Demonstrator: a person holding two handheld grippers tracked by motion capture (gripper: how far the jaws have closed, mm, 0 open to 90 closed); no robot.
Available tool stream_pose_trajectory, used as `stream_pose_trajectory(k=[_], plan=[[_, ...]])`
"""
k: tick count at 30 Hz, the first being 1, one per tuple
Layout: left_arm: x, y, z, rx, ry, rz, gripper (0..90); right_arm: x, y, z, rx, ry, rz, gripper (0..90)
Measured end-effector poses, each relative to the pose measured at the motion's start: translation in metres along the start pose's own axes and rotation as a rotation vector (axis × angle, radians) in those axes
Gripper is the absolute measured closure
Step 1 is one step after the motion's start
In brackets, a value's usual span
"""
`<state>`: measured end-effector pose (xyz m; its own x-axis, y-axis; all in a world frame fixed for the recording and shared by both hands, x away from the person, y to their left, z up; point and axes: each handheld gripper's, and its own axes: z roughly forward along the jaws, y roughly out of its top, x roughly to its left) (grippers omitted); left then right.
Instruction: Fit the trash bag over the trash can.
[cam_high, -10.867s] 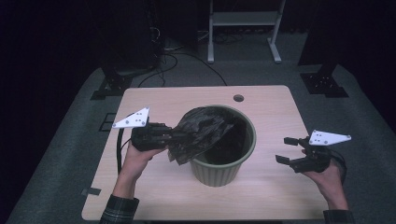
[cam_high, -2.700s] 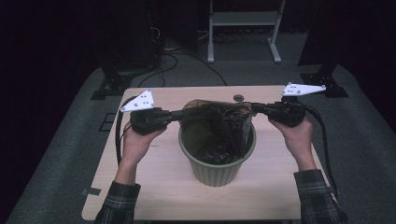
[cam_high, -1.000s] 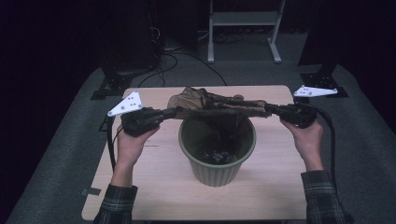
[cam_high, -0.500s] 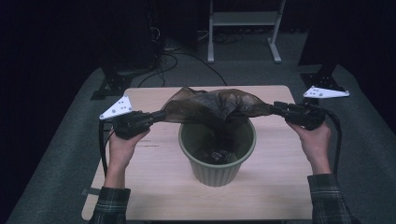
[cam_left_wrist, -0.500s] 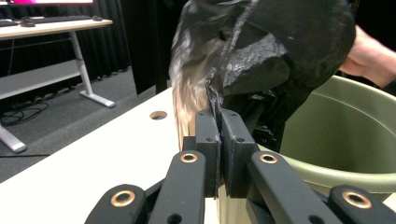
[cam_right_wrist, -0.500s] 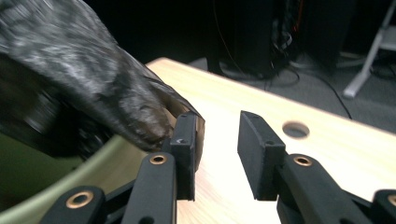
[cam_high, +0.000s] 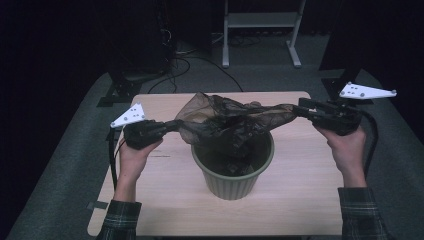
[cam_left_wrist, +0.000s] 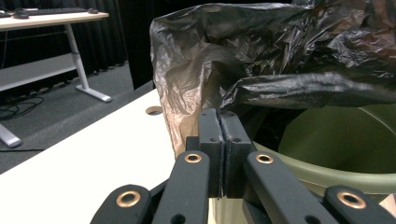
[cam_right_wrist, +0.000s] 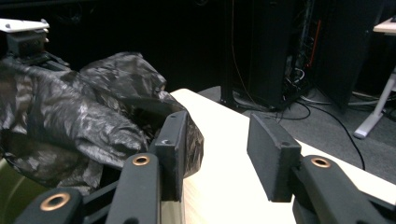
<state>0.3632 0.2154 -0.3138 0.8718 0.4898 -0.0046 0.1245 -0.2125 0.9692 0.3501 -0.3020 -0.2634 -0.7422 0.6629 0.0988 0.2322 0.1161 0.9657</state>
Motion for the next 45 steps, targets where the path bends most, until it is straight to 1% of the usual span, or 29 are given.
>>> stream_pose_trajectory(k=[3, 5, 8, 12, 13, 14, 15, 17, 19, 21, 25, 27, 31, 32, 35, 37, 39, 42, 45], plan=[[-0.001, 0.002, 0.001, -0.001, -0.008, 0.010, 88.6, 0.002, 0.005, 0.000, -0.007, 0.013, -0.009, 55.4], [-0.001, 0.003, 0.002, -0.001, -0.013, 0.015, 88.6, 0.004, 0.008, 0.003, -0.001, 0.026, -0.017, 54.8], [-0.002, 0.004, 0.003, -0.004, -0.020, 0.019, 88.6, 0.005, 0.011, 0.012, 0.014, 0.043, -0.025, 54.2], [-0.003, 0.005, 0.002, 0.000, -0.024, 0.024, 88.5, 0.004, 0.009, 0.029, 0.046, 0.060, -0.019, 52.3], [-0.002, 0.004, 0.002, 0.000, -0.025, 0.024, 88.5, 0.003, 0.009, 0.033, 0.052, 0.061, -0.018, 53.9], [-0.002, 0.004, 0.002, -0.001, -0.026, 0.024, 88.5, 0.003, 0.008, 0.037, 0.056, 0.064, -0.020, 63.1], [-0.002, 0.004, 0.002, 0.000, -0.026, 0.024, 88.6, 0.002, 0.007, 0.040, 0.058, 0.075, -0.024, 69.7], [-0.002, 0.004, 0.002, 0.007, -0.026, 0.032, 88.6, 0.001, 0.006, 0.045, 0.059, 0.070, -0.025, 83.0], [0.000, 0.002, 0.002, 0.011, -0.022, 0.034, 88.6, -0.001, 0.005, 0.050, 0.076, 0.050, -0.022, 88.6], [0.002, -0.001, 0.002, 0.017, -0.020, 0.034, 88.6, -0.005, 0.001, 0.053, 0.085, 0.028, -0.007, 89.5], [0.006, -0.010, 0.005, 0.041, -0.012, 0.024, 89.2, -0.015, -0.011, 0.059, 0.116, -0.008, 0.032, 89.7], [0.008, -0.016, 0.009, 0.058, -0.005, 0.020, 89.4, -0.021, -0.020, 0.064, 0.143, -0.030, 0.048, 89.7], [0.012, -0.029, 0.014, 0.094, 0.001, 0.000, 89.6, -0.033, -0.043, 0.073, 0.195, -0.048, 0.094, 89.8], [0.013, -0.031, 0.016, 0.111, 0.008, 0.005, 89.6, -0.035, -0.048, 0.075, 0.207, -0.052, 0.104, 89.8], [0.014, -0.037, 0.019, 0.133, 0.019, 0.002, 89.7, -0.042, -0.061, 0.081, 0.242, -0.067, 0.123, 89.8], [0.015, -0.040, 0.021, 0.152, 0.030, 0.004, 89.7, -0.045, -0.068, 0.083, 0.253, -0.069, 0.137, 89.8], [0.015, -0.043, 0.023, 0.167, 0.029, 0.001, 89.7, -0.046, -0.074, 0.086, 0.266, -0.066, 0.148, 89.9], [0.012, -0.048, 0.024, 0.207, 0.034, 0.014, 89.7, -0.046, -0.082, 0.089, 0.299, -0.067, 0.148, 89.9], [0.013, -0.055, 0.022, 0.223, 0.031, 0.001, 89.7, -0.046, -0.089, 0.090, 0.323, -0.068, 0.160, 90.0]])
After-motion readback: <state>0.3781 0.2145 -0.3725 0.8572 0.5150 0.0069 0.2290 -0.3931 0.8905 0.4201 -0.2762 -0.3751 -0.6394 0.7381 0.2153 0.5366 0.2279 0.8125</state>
